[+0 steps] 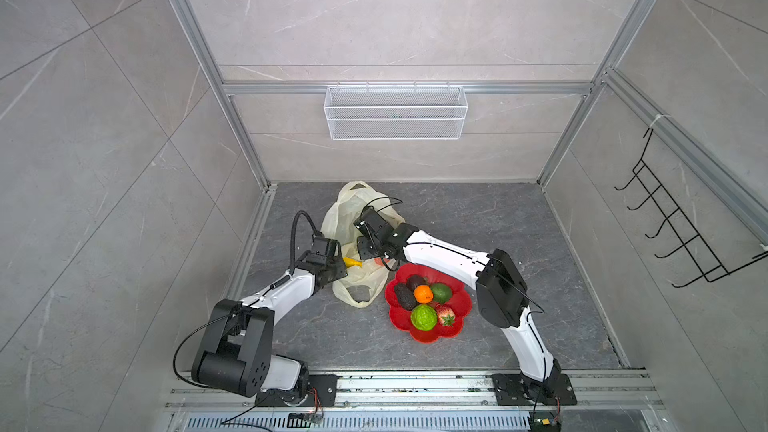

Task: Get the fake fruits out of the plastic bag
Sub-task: 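Move the right gripper into the bag toward the yellow banana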

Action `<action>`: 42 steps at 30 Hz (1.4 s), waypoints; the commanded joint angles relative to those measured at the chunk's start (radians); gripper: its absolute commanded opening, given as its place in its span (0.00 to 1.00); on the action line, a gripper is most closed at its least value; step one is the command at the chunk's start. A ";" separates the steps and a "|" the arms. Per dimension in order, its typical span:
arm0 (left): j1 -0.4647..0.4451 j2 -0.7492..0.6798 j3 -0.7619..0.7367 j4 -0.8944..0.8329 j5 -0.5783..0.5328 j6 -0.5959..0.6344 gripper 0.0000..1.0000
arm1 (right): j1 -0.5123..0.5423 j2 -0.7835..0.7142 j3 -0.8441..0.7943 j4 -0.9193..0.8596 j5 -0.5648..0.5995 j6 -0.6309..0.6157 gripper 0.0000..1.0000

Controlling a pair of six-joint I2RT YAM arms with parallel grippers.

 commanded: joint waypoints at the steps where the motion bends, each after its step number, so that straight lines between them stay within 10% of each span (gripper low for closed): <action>1: -0.008 0.008 0.026 0.035 0.050 0.014 0.59 | -0.003 0.012 -0.002 -0.082 0.020 -0.003 0.48; 31: -0.035 0.155 0.069 0.029 0.068 0.008 0.68 | -0.132 -0.033 -0.215 0.036 -0.205 0.173 0.50; 42: -0.032 0.120 0.052 0.026 -0.002 -0.022 0.46 | -0.119 -0.082 -0.170 0.055 -0.085 -0.014 0.50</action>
